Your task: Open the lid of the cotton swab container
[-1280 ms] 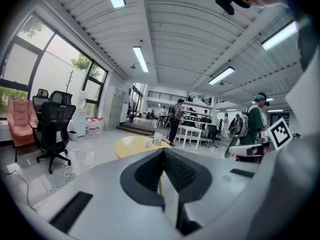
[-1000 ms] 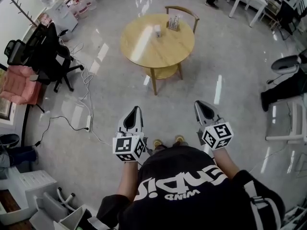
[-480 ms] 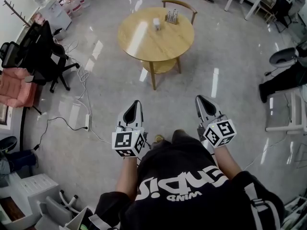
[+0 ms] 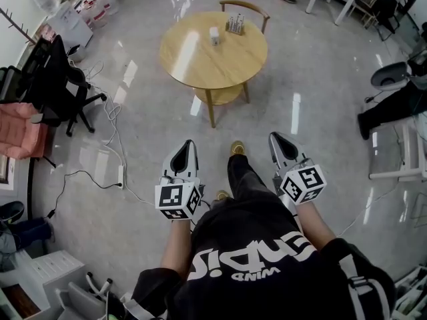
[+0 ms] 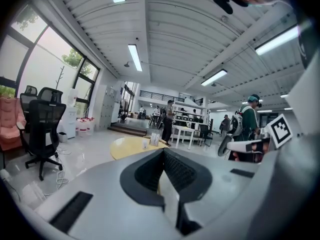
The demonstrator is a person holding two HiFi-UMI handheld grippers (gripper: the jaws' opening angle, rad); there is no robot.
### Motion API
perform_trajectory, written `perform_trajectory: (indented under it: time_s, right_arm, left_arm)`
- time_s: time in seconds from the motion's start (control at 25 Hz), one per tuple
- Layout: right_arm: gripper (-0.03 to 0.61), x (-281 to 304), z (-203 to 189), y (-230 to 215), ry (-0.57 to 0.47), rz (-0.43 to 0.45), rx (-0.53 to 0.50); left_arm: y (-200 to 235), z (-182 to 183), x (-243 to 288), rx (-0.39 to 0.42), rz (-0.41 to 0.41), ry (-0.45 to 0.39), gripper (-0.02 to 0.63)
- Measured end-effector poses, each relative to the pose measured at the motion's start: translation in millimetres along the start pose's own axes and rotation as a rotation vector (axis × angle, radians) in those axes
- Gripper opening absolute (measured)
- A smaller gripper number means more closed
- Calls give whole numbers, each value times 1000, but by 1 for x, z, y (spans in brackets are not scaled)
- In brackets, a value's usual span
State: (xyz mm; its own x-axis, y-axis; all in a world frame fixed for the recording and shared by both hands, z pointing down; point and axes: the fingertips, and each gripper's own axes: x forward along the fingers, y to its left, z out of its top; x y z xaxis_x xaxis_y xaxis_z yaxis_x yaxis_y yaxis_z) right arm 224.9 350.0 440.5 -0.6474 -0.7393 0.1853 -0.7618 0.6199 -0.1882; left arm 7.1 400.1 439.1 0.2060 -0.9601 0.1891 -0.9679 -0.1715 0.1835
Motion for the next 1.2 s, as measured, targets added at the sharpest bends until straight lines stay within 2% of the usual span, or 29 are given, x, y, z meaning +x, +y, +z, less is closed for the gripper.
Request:
perform_trajectory:
  time_s: [0.96, 1.2]
  right_arm:
    - [3, 144, 24, -55, 9, 19, -4]
    - [2, 193, 31, -65, 26, 62, -8]
  left_arm:
    - [62, 31, 132, 0, -6, 11, 9]
    - [80, 43, 171, 1, 10, 23, 9]
